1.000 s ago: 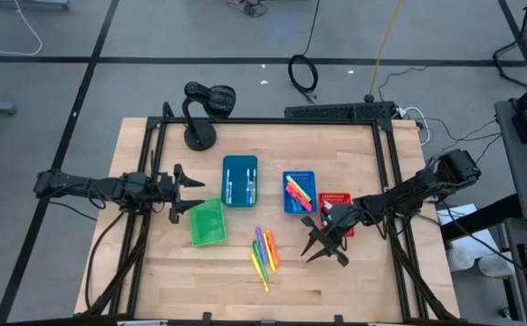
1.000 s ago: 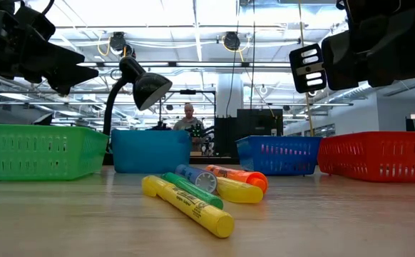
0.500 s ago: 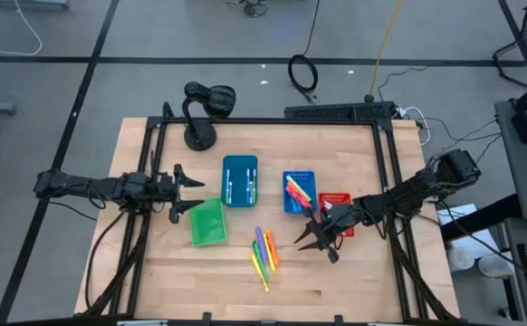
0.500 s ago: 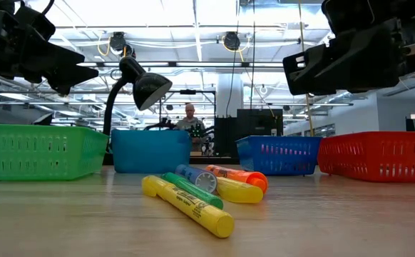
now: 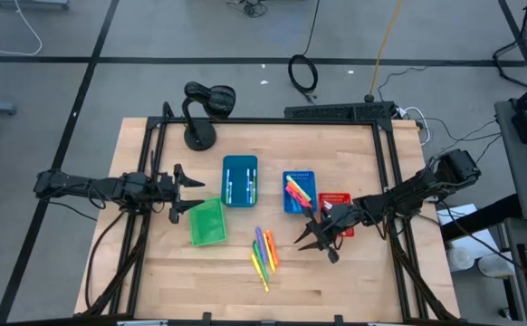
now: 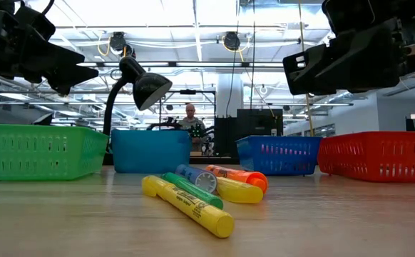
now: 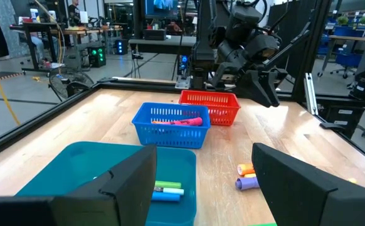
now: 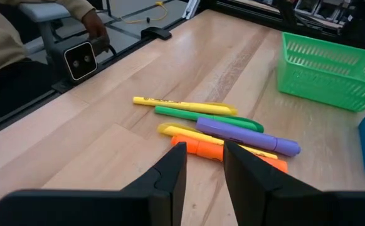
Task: Pick & Place Markers
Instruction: Put the orange highlighter pen into the blue bin
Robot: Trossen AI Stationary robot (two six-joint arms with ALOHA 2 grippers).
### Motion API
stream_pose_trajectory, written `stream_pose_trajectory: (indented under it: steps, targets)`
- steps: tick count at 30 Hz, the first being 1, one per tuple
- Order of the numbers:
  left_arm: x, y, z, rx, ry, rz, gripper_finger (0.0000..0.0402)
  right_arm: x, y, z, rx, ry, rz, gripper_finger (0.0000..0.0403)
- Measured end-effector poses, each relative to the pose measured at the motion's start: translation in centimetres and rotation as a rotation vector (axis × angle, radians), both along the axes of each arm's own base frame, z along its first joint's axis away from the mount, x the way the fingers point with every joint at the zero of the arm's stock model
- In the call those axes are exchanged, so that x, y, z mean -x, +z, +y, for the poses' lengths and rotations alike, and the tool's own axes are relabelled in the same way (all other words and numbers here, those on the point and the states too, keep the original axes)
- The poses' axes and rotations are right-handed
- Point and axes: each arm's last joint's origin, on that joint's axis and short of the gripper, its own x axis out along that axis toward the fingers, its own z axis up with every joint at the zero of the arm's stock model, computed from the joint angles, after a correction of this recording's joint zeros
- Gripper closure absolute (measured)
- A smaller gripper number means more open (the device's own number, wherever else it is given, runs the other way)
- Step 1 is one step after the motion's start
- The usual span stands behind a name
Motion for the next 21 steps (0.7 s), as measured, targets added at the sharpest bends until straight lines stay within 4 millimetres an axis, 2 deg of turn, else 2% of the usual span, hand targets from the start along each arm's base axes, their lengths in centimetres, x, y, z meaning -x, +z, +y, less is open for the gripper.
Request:
stream_pose_trajectory:
  steps: [7, 12, 21]
  targets:
    - [0.00, -0.01, 0.00, 0.000, 0.000, 0.000, 0.0135, -0.12, -0.01, -0.28, 0.028, -0.100, -0.007, 0.0314]
    - [0.00, 0.00, 0.00, 0.000, 0.000, 0.000, 0.0135, -0.04, -0.13, -0.20, -0.002, -0.108, 0.020, 0.0314]
    - [0.00, 0.00, 0.00, 0.000, 0.000, 0.000, 0.0135, 0.19, -0.49, 0.00, 0.052, -0.083, 0.039, 0.0314]
